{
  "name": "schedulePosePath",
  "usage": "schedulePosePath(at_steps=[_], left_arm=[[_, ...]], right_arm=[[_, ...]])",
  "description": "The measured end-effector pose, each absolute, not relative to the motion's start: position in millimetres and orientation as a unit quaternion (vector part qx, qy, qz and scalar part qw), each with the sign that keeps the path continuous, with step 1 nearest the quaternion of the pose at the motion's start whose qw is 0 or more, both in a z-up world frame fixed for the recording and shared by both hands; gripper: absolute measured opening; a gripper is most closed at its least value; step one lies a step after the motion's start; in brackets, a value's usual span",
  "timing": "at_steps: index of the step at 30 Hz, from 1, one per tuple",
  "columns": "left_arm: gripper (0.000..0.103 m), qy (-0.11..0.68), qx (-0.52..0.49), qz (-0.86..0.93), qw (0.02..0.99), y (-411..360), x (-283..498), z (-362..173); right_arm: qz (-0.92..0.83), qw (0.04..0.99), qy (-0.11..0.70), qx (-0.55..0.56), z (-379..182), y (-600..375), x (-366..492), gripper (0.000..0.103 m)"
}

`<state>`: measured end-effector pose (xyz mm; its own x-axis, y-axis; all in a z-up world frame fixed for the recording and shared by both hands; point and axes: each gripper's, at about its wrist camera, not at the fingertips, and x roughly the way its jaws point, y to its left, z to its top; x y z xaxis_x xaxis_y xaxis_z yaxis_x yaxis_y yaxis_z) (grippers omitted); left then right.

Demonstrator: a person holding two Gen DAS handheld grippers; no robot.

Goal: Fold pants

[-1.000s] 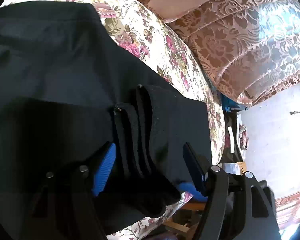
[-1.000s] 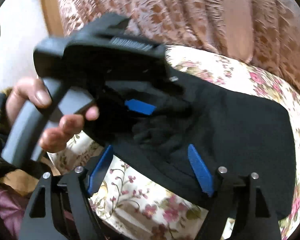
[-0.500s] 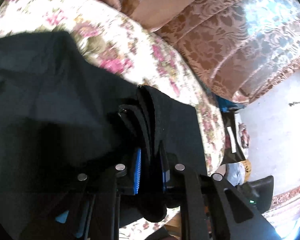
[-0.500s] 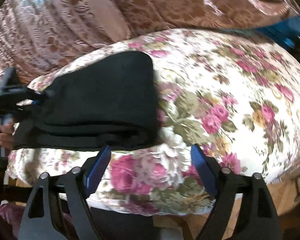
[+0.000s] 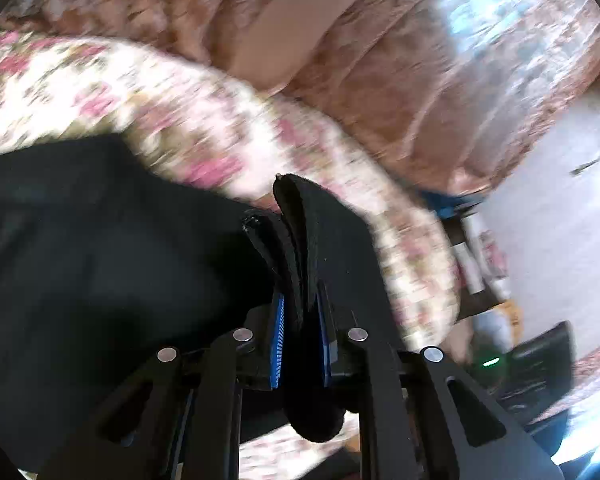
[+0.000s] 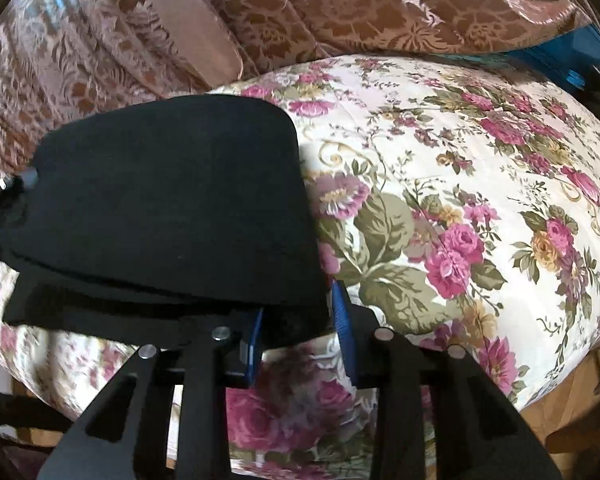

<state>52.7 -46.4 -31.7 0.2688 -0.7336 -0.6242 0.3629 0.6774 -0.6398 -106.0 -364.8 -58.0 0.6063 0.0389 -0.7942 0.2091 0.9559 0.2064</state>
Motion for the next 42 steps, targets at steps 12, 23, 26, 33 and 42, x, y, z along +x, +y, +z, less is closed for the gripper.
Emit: schedulePosePath(at_steps=[12,23,26,33,42], left_arm=[[0.013,0.466,-0.137,-0.334,0.808,-38,37,-68],[0.013,0.420,-0.067,-0.320,0.847,-52,18,-53],[0.013,0.411,-0.046,-0.313,0.855,-56,13,-52],[0.022,0.432,-0.046,-0.296,0.851,-52,19,-66],[0.041,0.471,-0.191,-0.326,0.797,10,15,-69]], right_arm=[[-0.008,0.869,0.481,0.115,-35,-396,-120,0.079],[0.177,0.881,0.417,0.134,18,-296,-16,0.048],[0.221,0.869,0.428,0.115,12,-258,15,0.036],[0.243,0.833,0.492,0.072,-33,-211,60,0.031],[0.241,0.836,0.485,0.085,-46,-217,61,0.036]])
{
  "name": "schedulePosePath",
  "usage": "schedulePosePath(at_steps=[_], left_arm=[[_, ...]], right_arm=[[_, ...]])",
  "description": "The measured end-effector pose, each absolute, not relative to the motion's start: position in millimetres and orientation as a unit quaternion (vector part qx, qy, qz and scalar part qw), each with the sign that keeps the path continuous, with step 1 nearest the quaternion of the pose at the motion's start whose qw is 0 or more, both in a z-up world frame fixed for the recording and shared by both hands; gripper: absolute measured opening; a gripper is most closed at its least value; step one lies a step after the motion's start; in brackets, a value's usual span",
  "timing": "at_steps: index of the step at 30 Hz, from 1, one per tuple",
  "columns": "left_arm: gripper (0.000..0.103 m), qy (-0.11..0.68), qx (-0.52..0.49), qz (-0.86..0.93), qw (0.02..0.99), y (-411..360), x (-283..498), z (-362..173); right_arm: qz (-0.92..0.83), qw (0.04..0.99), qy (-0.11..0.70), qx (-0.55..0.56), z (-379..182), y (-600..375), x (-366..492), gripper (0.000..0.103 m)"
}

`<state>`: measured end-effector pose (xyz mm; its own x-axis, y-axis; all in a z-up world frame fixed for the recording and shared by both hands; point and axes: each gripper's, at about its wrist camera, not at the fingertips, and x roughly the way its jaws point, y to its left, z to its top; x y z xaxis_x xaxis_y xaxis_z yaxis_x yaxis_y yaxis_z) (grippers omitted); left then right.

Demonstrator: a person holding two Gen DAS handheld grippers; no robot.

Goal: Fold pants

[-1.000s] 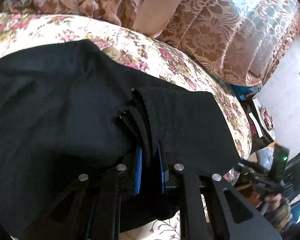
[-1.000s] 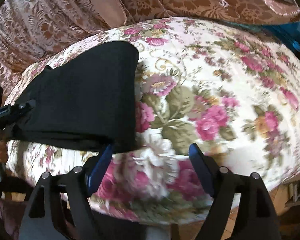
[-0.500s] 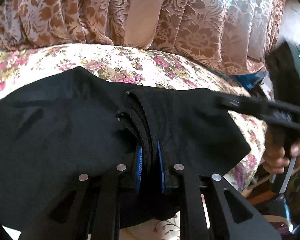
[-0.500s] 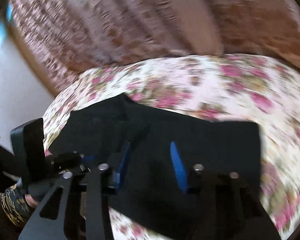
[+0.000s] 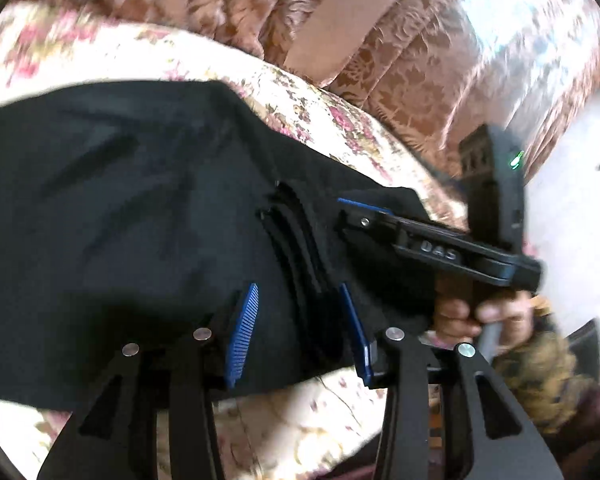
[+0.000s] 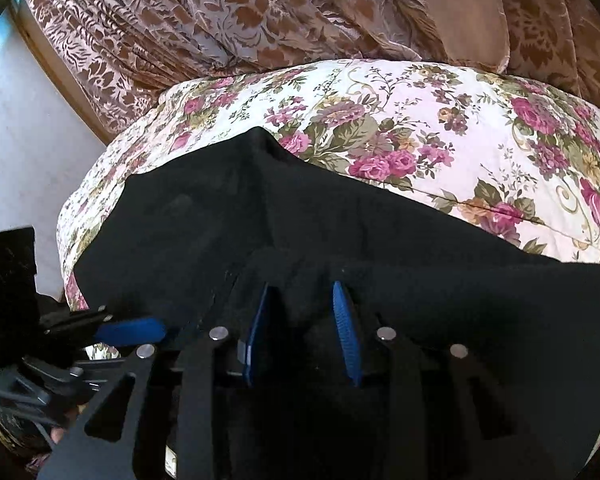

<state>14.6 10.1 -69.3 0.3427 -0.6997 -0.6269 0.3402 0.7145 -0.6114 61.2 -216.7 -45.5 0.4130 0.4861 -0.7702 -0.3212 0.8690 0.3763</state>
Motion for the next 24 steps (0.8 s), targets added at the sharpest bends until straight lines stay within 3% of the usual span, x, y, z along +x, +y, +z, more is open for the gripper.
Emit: schedulePosePath(at_steps=[3,20,22,23,24], left_arm=[[0.041,0.483,-0.255,-0.353,0.760,22,12,-74],[0.041,0.515,-0.315,-0.362,0.711,3,15,-76],[0.036,0.517,-0.307,-0.360,0.713,-1,17,-76],[0.022,0.515,-0.297,-0.362,0.718,-3,17,-76],[0.015,0.514,-0.279,-0.359,0.727,-7,16,-74]], right_arm=[[0.246,0.837,0.480,0.096,-42,-215,59,0.045],[0.271,0.844,0.456,0.078,-12,-233,-21,0.044],[0.283,0.839,0.460,0.064,-15,-229,-31,0.044],[0.291,0.835,0.464,0.057,-17,-225,-36,0.044],[0.296,0.831,0.468,0.052,-21,-221,-40,0.044]])
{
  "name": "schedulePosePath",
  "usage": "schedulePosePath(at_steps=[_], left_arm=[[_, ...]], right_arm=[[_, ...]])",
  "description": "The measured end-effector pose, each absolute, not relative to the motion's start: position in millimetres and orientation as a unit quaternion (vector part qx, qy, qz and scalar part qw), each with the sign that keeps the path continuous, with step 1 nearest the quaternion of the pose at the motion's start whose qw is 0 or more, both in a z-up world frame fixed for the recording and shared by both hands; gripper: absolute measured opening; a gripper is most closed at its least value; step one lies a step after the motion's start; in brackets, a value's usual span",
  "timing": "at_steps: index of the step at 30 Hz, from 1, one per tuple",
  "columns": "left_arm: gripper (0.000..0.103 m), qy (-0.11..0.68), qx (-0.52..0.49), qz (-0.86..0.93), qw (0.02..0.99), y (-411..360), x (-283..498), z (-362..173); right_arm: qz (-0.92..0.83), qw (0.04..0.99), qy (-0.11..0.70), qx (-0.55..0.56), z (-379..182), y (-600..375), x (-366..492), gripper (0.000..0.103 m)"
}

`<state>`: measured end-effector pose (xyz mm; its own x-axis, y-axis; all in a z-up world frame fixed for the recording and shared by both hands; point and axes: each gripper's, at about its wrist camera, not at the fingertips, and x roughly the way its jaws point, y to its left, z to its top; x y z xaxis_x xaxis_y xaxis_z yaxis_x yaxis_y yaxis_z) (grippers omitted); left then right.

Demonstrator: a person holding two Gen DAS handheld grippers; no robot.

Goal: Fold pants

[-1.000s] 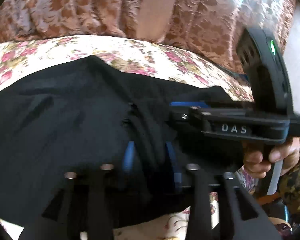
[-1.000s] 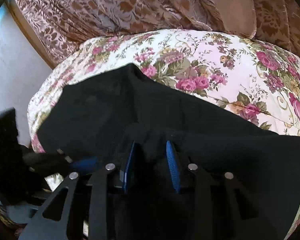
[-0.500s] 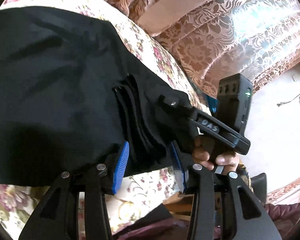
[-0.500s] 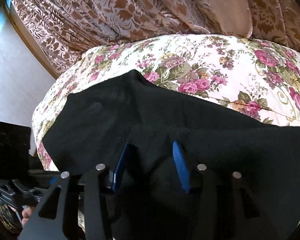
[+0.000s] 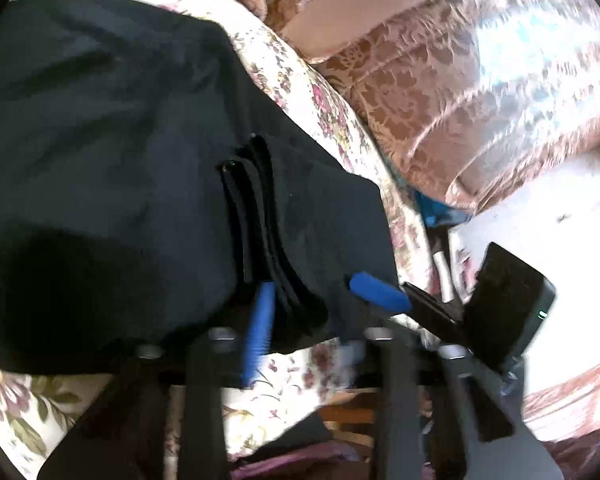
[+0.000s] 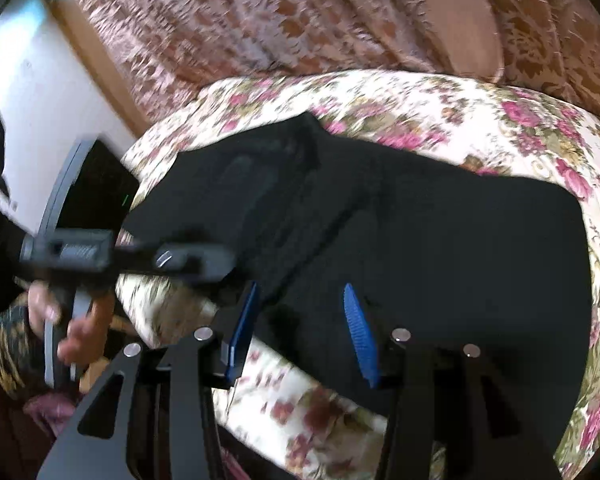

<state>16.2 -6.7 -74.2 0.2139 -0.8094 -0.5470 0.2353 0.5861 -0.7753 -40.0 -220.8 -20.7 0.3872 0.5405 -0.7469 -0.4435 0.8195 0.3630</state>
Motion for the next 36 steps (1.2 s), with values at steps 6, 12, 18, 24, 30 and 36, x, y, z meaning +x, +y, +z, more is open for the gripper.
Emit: schedulePosePath(at_steps=[6,12,18,24,30,36], left_arm=[[0.010,0.484,-0.158,-0.341,0.790,-23,1,-59],[0.013,0.458,-0.059,-0.301,0.835,-36,-13,-58],[0.023,0.422,-0.037,-0.283,0.861,-32,-21,-39],[0.045,0.399,-0.043,-0.261,0.878,-15,-27,-28],[0.045,0.400,-0.051,-0.237,0.884,0,-29,-28],[0.051,0.406,-0.064,-0.210,0.887,19,-32,-33]], right_arm=[[0.270,0.842,0.466,-0.032,-45,-189,-54,0.046],[0.268,0.848,0.454,-0.046,-47,-187,-59,0.048],[0.282,0.845,0.454,0.004,-36,-198,-57,0.056],[0.287,0.856,0.430,0.030,-14,-199,-54,0.056],[0.269,0.861,0.431,0.030,-14,-188,-36,0.056],[0.271,0.848,0.456,0.005,-36,-158,-22,0.046]])
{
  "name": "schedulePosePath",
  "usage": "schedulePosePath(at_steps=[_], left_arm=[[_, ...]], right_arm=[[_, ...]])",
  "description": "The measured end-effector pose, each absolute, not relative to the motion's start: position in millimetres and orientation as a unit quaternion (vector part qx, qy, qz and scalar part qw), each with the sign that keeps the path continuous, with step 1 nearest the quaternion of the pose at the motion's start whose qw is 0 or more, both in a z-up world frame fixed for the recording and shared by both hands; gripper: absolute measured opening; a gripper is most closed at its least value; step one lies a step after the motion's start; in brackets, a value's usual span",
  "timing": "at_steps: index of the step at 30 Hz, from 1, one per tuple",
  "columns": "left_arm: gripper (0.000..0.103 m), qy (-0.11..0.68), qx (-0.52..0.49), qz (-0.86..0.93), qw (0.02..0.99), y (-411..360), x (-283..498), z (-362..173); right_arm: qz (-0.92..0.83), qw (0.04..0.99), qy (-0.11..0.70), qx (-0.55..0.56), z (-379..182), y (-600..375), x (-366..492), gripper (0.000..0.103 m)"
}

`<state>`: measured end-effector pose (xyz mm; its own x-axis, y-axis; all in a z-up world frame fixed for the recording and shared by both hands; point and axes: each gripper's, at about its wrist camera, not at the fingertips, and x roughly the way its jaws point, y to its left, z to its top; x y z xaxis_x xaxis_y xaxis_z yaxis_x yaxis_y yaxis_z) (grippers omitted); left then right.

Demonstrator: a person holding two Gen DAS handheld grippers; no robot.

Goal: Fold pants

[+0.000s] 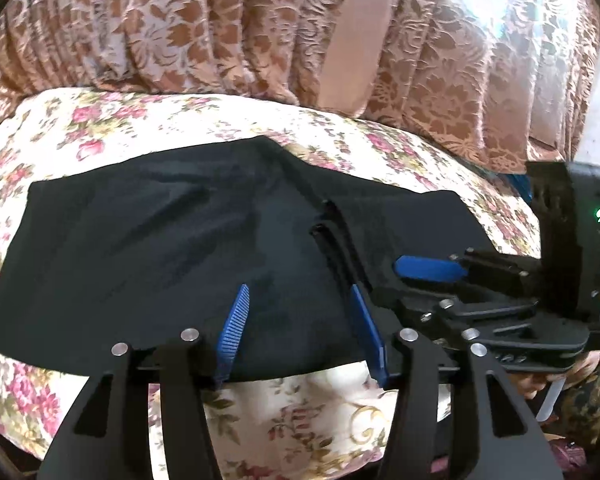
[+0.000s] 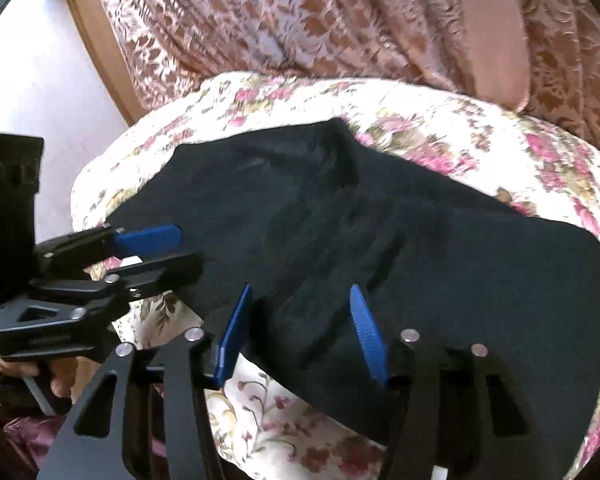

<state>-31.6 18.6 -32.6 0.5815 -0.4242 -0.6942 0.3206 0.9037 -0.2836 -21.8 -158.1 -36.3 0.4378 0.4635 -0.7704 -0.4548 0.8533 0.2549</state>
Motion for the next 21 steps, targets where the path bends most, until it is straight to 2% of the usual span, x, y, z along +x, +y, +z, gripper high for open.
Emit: schedulePosePath(at_steps=[10,12,14,18,21], left_arm=[[0.052,0.421,-0.095,-0.159,0.888,57,-27,-41],[0.052,0.424,-0.115,-0.156,0.885,68,-28,-41],[0.052,0.430,-0.173,-0.163,0.871,92,-29,-40],[0.052,0.429,-0.328,-0.123,0.833,167,-43,-55],[0.052,0.420,-0.408,-0.071,0.807,214,-58,-73]], right_arm=[[0.234,0.864,0.434,-0.103,-59,-121,-38,0.051],[0.240,0.866,0.430,-0.089,-56,-122,-39,0.065],[0.245,0.872,0.421,-0.060,-46,-126,-41,0.075],[0.244,0.888,0.389,-0.018,-23,-136,-43,0.082],[0.242,0.893,0.380,0.007,-12,-144,-40,0.083]])
